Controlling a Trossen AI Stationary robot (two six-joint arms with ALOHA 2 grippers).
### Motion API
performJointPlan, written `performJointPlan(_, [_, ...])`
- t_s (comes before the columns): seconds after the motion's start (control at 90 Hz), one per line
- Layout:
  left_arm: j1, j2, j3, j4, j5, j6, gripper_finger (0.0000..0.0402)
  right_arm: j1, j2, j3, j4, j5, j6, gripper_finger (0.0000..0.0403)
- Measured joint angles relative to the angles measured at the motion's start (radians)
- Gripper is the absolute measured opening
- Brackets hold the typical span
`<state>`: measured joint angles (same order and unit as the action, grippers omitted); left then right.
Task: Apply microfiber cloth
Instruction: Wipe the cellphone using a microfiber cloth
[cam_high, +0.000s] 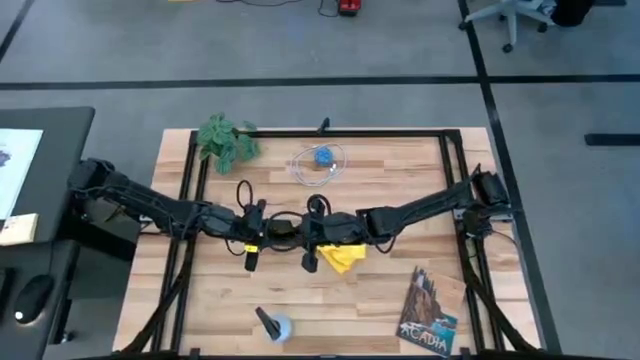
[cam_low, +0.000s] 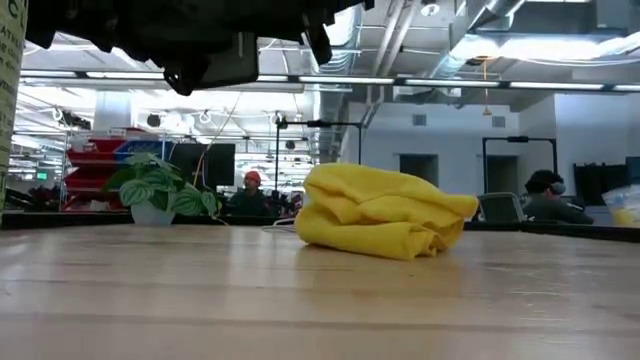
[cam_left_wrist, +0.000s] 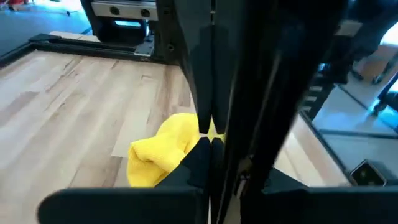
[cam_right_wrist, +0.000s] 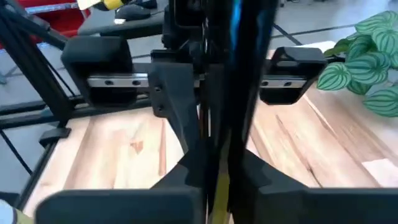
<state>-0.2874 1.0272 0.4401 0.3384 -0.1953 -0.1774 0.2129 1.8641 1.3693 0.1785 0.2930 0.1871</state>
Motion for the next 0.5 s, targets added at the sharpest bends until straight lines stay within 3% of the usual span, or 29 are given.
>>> performJointPlan(0.322, [-0.007,-0.112,-0.002,-0.262,0.007,0.056,0.014,-0.005,-0.006,-0.001,-0.123,-0.015,0.035,0.0012])
performJointPlan(0.5, [-0.008,-0.251,-0.002,-0.263,0.006,0.053,0.0169,-0.013,-0.006,-0.001,-0.135,-0.038,0.048,0.0012])
